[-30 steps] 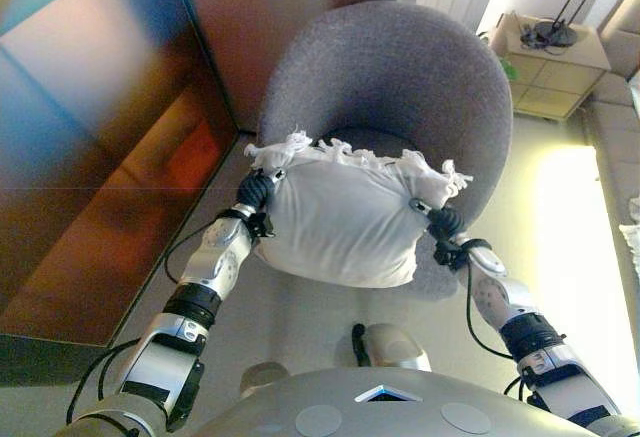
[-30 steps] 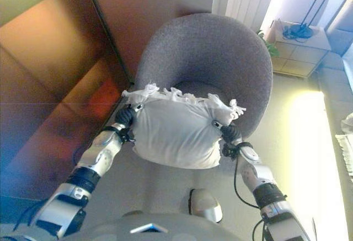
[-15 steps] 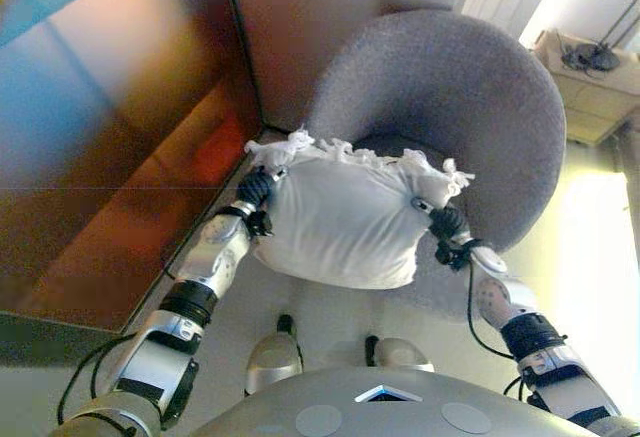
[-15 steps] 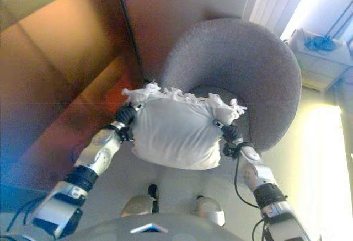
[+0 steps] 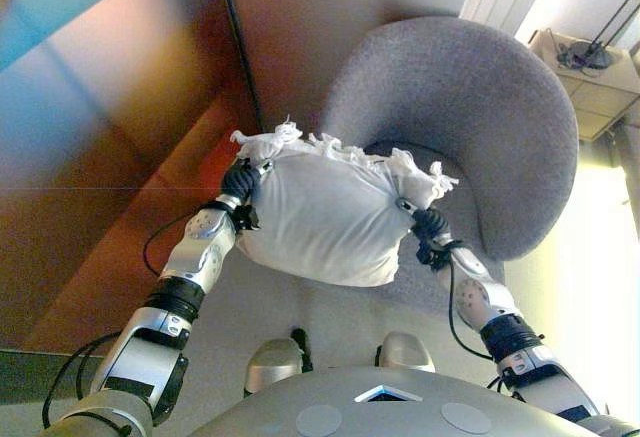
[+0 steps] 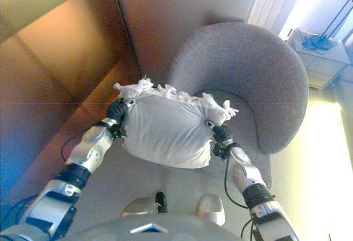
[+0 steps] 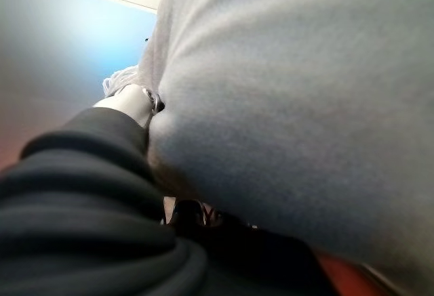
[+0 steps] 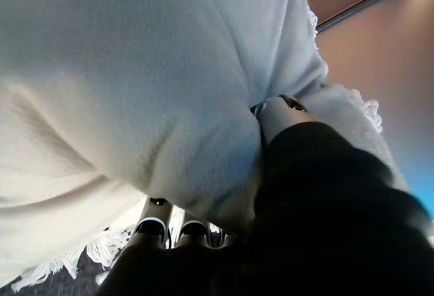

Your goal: Pick up the cushion and take it to the sofa

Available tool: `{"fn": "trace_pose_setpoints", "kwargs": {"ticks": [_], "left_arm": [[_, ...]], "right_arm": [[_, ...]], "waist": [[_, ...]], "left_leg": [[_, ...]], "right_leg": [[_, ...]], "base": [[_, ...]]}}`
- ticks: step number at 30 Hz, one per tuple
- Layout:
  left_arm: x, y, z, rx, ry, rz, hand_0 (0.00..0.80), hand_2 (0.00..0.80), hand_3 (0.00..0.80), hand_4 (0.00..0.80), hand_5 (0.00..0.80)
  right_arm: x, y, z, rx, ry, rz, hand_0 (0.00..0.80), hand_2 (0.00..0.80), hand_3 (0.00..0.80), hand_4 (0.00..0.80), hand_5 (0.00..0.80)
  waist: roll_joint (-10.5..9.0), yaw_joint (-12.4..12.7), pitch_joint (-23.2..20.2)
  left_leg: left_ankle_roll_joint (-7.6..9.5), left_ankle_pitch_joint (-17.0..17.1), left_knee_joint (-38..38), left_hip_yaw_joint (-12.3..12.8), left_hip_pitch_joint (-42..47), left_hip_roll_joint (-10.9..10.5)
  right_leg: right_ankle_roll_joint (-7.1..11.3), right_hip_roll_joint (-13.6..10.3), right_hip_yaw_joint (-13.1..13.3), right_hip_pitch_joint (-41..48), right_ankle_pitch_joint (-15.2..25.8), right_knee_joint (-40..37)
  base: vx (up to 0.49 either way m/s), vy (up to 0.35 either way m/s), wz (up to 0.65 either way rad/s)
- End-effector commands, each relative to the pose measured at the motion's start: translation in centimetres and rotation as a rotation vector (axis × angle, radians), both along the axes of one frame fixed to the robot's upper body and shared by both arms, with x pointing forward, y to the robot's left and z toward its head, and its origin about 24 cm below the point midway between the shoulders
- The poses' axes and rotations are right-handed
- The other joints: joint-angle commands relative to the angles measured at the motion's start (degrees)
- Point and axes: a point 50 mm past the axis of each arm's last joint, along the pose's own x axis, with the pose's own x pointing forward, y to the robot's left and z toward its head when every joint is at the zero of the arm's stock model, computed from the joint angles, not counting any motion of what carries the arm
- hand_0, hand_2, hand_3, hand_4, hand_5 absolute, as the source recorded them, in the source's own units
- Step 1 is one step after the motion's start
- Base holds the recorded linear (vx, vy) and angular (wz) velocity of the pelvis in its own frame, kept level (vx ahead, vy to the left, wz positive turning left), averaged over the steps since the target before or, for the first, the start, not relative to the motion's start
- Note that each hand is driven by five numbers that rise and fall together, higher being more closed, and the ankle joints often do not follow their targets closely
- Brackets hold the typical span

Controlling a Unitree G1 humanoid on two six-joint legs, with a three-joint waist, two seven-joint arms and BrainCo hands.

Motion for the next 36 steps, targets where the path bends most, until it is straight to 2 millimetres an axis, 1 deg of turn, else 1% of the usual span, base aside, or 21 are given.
{"fn": "trace_pose_setpoints", "kwargs": {"ticks": [1, 2, 4, 5, 7, 8, 10, 11, 13, 15, 16, 18, 20, 22, 24, 26, 28, 29, 31, 33, 36], "left_arm": [[2.3, -5.2, 4.0, -0.091, -0.167, -0.149, 0.800, 0.800, 0.800, 0.800, 0.800], [2.4, -5.4, 4.2, -0.091, -0.171, -0.152, 0.800, 0.800, 0.800, 0.800, 0.800], [2.9, -5.8, 4.8, -0.084, -0.180, -0.155, 0.800, 0.800, 0.800, 0.800, 0.800], [3.1, -5.9, 5.1, -0.085, -0.182, -0.148, 0.800, 0.800, 0.800, 0.800, 0.800], [3.4, -6.1, 5.3, -0.088, -0.182, -0.140, 0.800, 0.800, 0.800, 0.800, 0.800], [3.3, -6.1, 5.3, -0.087, -0.181, -0.139, 0.800, 0.800, 0.800, 0.800, 0.800], [3.0, -5.6, 4.6, -0.098, -0.167, -0.119, 0.800, 0.800, 0.800, 0.800, 0.800], [2.7, -5.4, 4.2, -0.122, -0.150, -0.108, 0.800, 0.800, 0.800, 0.800, 0.800], [2.2, -5.2, 3.8, -0.132, -0.135, -0.103, 0.800, 0.800, 0.800, 0.800, 0.800], [2.0, -5.3, 3.6, -0.141, -0.122, -0.107, 0.800, 0.800, 0.800, 0.800, 0.800], [2.0, -5.4, 3.5, -0.147, -0.119, -0.113, 0.800, 0.800, 0.800, 0.800, 0.800], [1.8, -5.8, 3.3, -0.146, -0.114, -0.135, 0.800, 0.800, 0.800, 0.800, 0.800], [1.8, -5.8, 3.3, -0.131, -0.120, -0.131, 0.800, 0.800, 0.800, 0.800, 0.800], [1.8, -5.7, 3.4, -0.120, -0.129, -0.124, 0.800, 0.800, 0.800, 0.800, 0.800], [2.3, -6.1, 4.2, -0.097, -0.161, -0.133, 0.800, 0.800, 0.800, 0.800, 0.800], [3.3, -6.9, 5.6, -0.072, -0.199, -0.150, 0.800, 0.800, 0.800, 0.800, 0.800], [4.4, -7.5, 6.7, -0.050, -0.221, -0.153, 0.800, 0.800, 0.800, 0.800, 0.800], [4.6, -7.6, 6.9, -0.046, -0.222, -0.152, 0.800, 0.800, 0.800, 0.800, 0.800], [4.7, -7.6, 6.7, -0.042, -0.209, -0.147, 0.800, 0.800, 0.800, 0.800, 0.800], [4.5, -7.8, 6.5, -0.036, -0.205, -0.145, 0.800, 0.800, 0.800, 0.800, 0.800], [4.5, -7.9, 7.1, -0.029, -0.244, -0.138, 0.800, 0.800, 0.800, 0.800, 0.800]], "right_arm": [[2.9, 1.4, 4.1, 0.113, -0.241, -0.029, 0.800, 0.800, 0.800, 0.800, 0.800], [3.1, 1.2, 4.3, 0.108, -0.248, -0.038, 0.800, 0.800, 0.800, 0.800, 0.800], [4.2, 0.9, 5.2, 0.100, -0.267, -0.049, 0.800, 0.800, 0.800, 0.800, 0.800], [4.8, 0.8, 5.8, 0.089, -0.277, -0.046, 0.800, 0.800, 0.800, 0.800, 0.800], [5.7, 0.9, 6.6, 0.086, -0.286, -0.035, 0.800, 0.800, 0.800, 0.800, 0.800], [5.8, 1.0, 6.7, 0.087, -0.286, -0.029, 0.800, 0.800, 0.800, 0.800, 0.800], [5.5, 1.0, 6.6, 0.085, -0.276, -0.003, 0.800, 0.800, 0.800, 0.800, 0.800], [5.4, 1.0, 6.4, 0.072, -0.263, 0.006, 0.800, 0.800, 0.800, 0.800, 0.800], [5.1, 0.8, 6.2, 0.053, -0.255, 0.028, 0.800, 0.800, 0.800, 0.800, 0.800], [5.0, 0.7, 6.1, 0.040, -0.254, 0.052, 0.800, 0.800, 0.800, 0.800, 0.800], [4.9, 0.6, 6.1, 0.029, -0.256, 0.055, 0.800, 0.800, 0.800, 0.800, 0.800], [4.5, 0.2, 6.0, 0.013, -0.265, 0.041, 0.800, 0.800, 0.800, 0.800, 0.800], [4.2, 0.0, 6.0, 0.012, -0.277, 0.035, 0.800, 0.800, 0.800, 0.800, 0.800], [4.2, -0.2, 6.3, 0.013, -0.290, 0.022, 0.800, 0.800, 0.800, 0.800, 0.800], [5.0, -0.1, 7.1, 0.026, -0.326, -0.013, 0.800, 0.800, 0.800, 0.800, 0.800], [6.5, 0.2, 8.6, 0.066, -0.368, -0.067, 0.800, 0.800, 0.800, 0.800, 0.800], [8.0, 0.7, 9.9, 0.096, -0.394, -0.109, 0.800, 0.800, 0.800, 0.800, 0.800], [8.2, 0.9, 10.1, 0.103, -0.396, -0.118, 0.800, 0.800, 0.800, 0.800, 0.800], [8.0, 1.2, 9.8, 0.107, -0.384, -0.135, 0.800, 0.800, 0.800, 0.800, 0.800], [7.7, 1.0, 9.3, 0.100, -0.379, -0.142, 0.800, 0.800, 0.800, 0.800, 0.800], [7.8, 0.6, 9.9, 0.082, -0.417, -0.139, 0.800, 0.800, 0.800, 0.800, 0.800]], "waist": [[-0.64, -1.61, -3.44], [-1.17, -2.09, -3.05], [-2.20, -2.97, -2.08], [-2.67, -3.32, -1.74], [-3.00, -3.11, -1.64], [-3.14, -3.07, -1.71], [-3.55, -2.94, -2.24], [-3.52, -2.98, -2.68], [-3.31, -3.02, -3.21], [-3.12, -3.28, -3.83], [-3.04, -3.51, -4.01], [-2.96, -4.14, -4.33], [-2.76, -4.38, -4.21], [-2.43, -4.41, -3.70], [-2.26, -4.05, -2.44], [-2.25, -3.57, -0.34], [-2.14, -3.34, 1.94], [-2.10, -3.24, 2.51], [-2.03, -3.18, 3.14], [-2.10, -3.24, 3.87], [-2.56, -3.64, 6.25]], "left_leg": [[-4.23, -3.47, 3.15, -3.72, -1.42, -0.08], [-4.42, -4.36, 3.54, -4.00, -1.20, -0.09], [-4.71, -6.73, 5.13, -4.71, -0.96, 0.69], [-4.81, -7.89, 6.20, -5.54, -0.83, 1.36], [-5.09, -8.49, 7.66, -6.51, -1.02, 2.48], [-5.28, -8.70, 8.07, -6.59, -0.88, 2.88], [-6.04, -9.11, 9.05, -6.35, -0.26, 4.50], [-6.26, -8.95, 8.78, -6.34, 0.45, 5.30], [-6.77, -8.00, 7.61, -5.67, 1.67, 6.64], [-7.37, -6.60, 6.42, -4.14, 2.38, 8.22], [-7.60, -5.95, 5.82, -2.75, 2.65, 8.93], [-8.25, -4.54, 4.44, 0.32, 3.19, 10.32], [-8.59, -3.77, 3.14, 0.05, 3.33, 10.50], [-8.69, -3.06, 1.94, -0.56, 3.12, 10.27], [-8.60, -2.85, 1.84, -1.54, 1.05, 9.91], [-8.57, -2.52, 2.87, -2.86, -2.76, 9.81], [-8.69, -2.02, 3.60, -3.66, -5.40, 9.77], [-8.64, -1.85, 3.78, -3.93, -6.08, 9.67], [-8.62, -1.85, 4.44, -4.26, -6.94, 9.60], [-8.77, -2.52, 6.95, -4.49, -8.49, 10.02], [-9.33, -5.68, 16.53, -4.90, -13.49, 11.26]], "right_leg": [[3.21, -1.77, 2.15, -1.30, 11.78, -13.53], [4.05, -2.54, 3.38, -2.10, 13.82, -15.87], [5.85, -3.58, 6.68, -4.62, 17.41, -18.08], [6.58, -3.60, 8.47, -5.49, 17.83, -18.31], [6.84, -3.13, 9.02, -4.87, 16.30, -17.59], [6.89, -3.06, 9.05, -4.38, 16.00, -17.73], [7.47, -2.44, 9.09, -2.62, 14.33, -18.44], [7.49, -1.59, 9.41, -1.75, 13.19, -18.50], [7.34, -0.50, 8.96, -0.54, 11.63, -18.42], [6.98, 0.45, 8.04, 0.85, 10.31, -18.63], [6.83, 0.61, 7.20, 1.33, 10.00, -18.74], [6.63, 0.47, 4.71, 2.18, 9.73, -18.96], [6.69, 0.59, 3.99, 2.21, 9.40, -18.92], [6.89, 0.66, 3.84, 1.75, 9.27, -18.68], [7.21, 0.53, 4.28, -0.40, 9.14, -17.96], [7.22, 0.26, 4.64, -3.82, 9.49, -16.51], [7.17, 0.02, 4.69, -5.90, 9.85, -15.67], [7.18, -0.05, 4.72, -6.16, 9.90, -15.66], [7.24, -0.16, 4.94, -6.40, 9.71, -15.43], [7.17, -0.43, 5.19, -7.12, 9.35, -14.43], [6.48, -0.72, 6.27, -10.51, 8.41, -9.92]], "base": [[0.122, -0.200, 0.20], [0.135, -0.238, 0.24], [0.144, -0.256, 0.34], [0.145, -0.225, 0.52], [0.150, -0.202, 0.61], [0.219, -0.236, 0.56], [0.266, -0.215, 0.38], [0.232, -0.149, 0.08], [0.190, -0.091, -0.08], [0.174, -0.075, -0.14], [0.162, -0.087, -0.04], [0.130, -0.075, 0.23], [0.083, -0.049, 0.53], [0.028, -0.043, 0.30], [-0.162, -0.050, 0.09], [-0.332, -0.082, 0.02], [-0.244, -0.066, 0.17], [-0.086, -0.051, 0.26], [0.001, -0.050, 0.16], [0.002, -0.061, 0.03], [-0.064, -0.071, 0.03]]}}
